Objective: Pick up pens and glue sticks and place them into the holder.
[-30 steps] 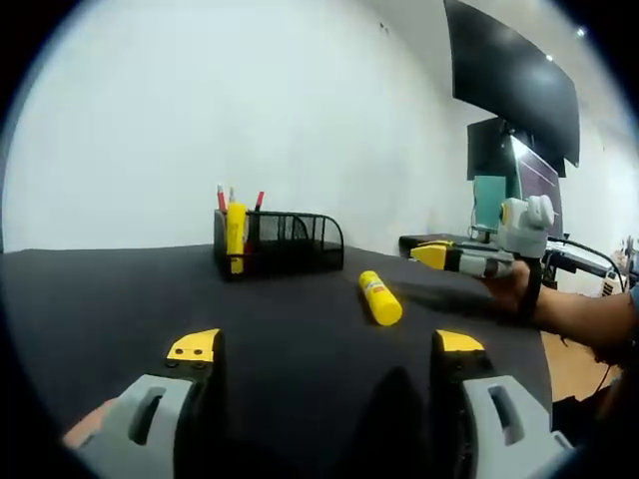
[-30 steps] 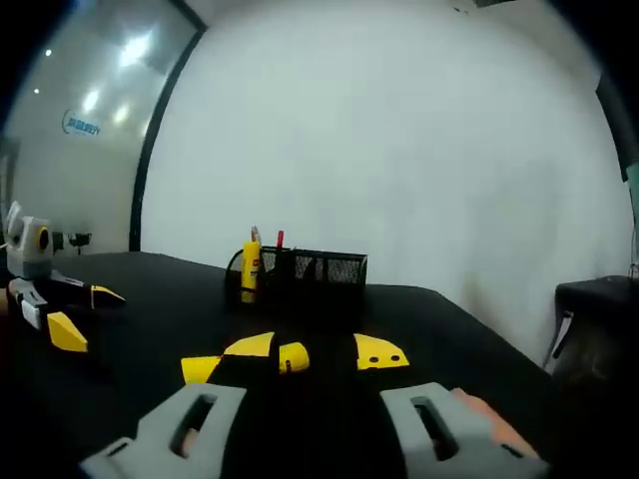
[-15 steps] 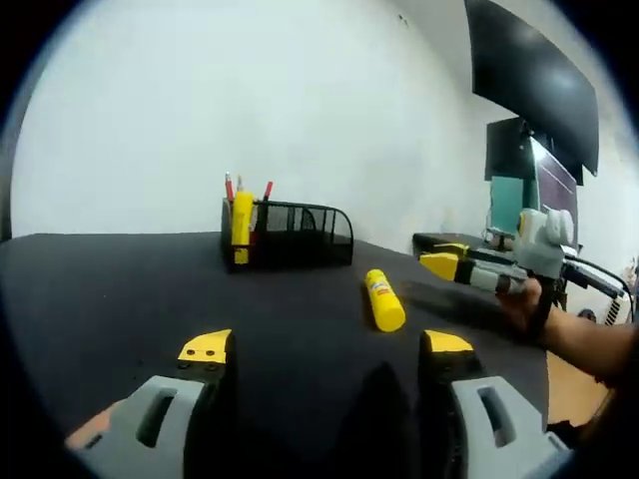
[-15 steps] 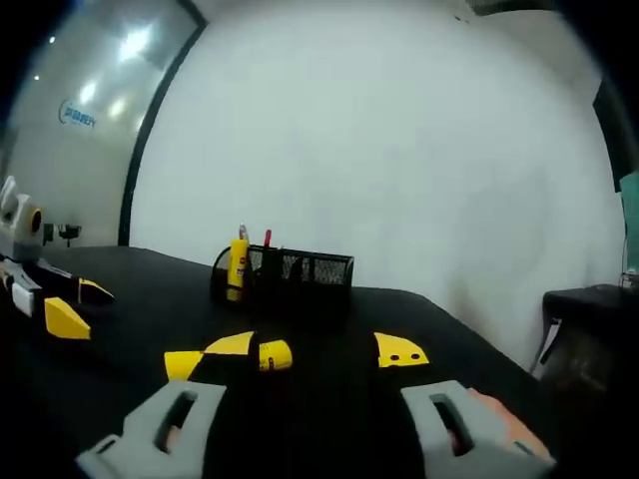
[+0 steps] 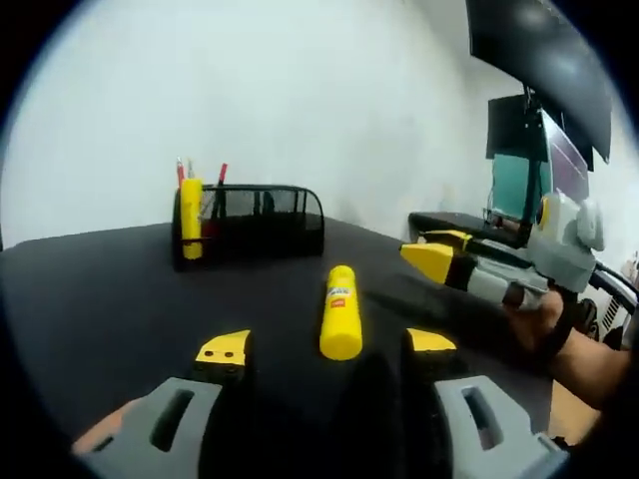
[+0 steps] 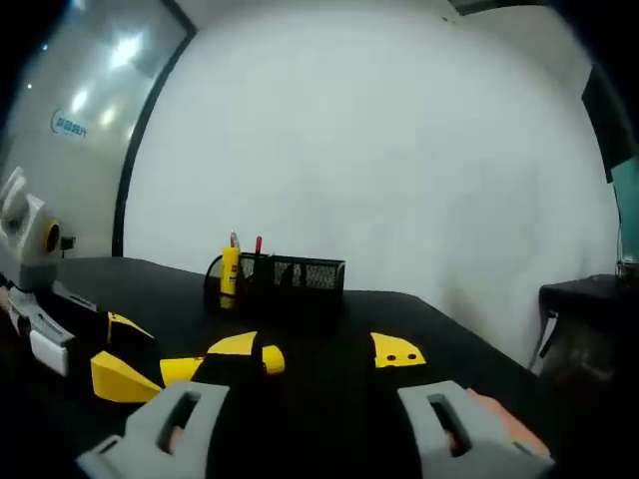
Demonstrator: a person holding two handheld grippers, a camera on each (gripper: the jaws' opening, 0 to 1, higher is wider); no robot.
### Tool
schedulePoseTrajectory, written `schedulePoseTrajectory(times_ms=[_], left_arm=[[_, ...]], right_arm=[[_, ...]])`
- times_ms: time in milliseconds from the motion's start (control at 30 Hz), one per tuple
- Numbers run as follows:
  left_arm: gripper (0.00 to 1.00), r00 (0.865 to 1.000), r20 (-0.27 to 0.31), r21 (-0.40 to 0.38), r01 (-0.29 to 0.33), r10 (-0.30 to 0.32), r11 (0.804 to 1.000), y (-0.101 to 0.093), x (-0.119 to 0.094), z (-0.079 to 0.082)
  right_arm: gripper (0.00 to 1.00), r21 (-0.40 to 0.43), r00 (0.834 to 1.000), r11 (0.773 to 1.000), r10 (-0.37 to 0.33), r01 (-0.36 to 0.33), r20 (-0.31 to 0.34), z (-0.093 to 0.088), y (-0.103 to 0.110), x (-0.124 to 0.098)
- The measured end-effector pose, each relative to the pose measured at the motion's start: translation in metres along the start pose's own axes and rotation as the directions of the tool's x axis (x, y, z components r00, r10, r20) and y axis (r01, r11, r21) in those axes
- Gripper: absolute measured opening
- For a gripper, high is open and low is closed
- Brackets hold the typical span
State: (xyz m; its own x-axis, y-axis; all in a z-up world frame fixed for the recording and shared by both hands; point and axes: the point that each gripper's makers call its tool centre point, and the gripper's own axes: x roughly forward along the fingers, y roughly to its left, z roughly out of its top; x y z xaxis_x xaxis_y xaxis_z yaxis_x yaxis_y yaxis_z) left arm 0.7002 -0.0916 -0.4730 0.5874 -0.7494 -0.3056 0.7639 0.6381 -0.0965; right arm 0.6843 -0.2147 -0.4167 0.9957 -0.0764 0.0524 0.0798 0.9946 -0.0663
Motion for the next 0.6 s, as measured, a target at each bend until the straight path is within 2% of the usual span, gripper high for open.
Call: schedulePoseTrajectory(times_ms=[100,267,400,600], left_arm=[[0.53,1.0,-0.002,0.008,-0.001,0.001,1.0,-0.003,0.009,0.0],[0.43,1.0,-0.023,0.016,-0.015,0.015,1.0,-0.003,0.018,-0.006],[0.41,1.0,-0.027,0.021,-0.014,0.015,1.0,-0.004,0.021,-0.009],[0.3,0.999,-0.03,0.064,-0.031,0.033,0.997,-0.004,0.024,-0.01]], right_arm=[[0.37,0.004,1.0,1.0,0.003,-0.003,0.002,0.0,0.0,0.0],[0.37,0.015,1.0,1.0,0.005,-0.005,0.008,0.001,0.0,0.0],[0.36,0.027,1.0,1.0,0.007,-0.007,0.01,0.002,0.0,0.0],[0.35,0.033,1.0,0.999,0.015,-0.016,0.015,0.002,0.001,0.0]])
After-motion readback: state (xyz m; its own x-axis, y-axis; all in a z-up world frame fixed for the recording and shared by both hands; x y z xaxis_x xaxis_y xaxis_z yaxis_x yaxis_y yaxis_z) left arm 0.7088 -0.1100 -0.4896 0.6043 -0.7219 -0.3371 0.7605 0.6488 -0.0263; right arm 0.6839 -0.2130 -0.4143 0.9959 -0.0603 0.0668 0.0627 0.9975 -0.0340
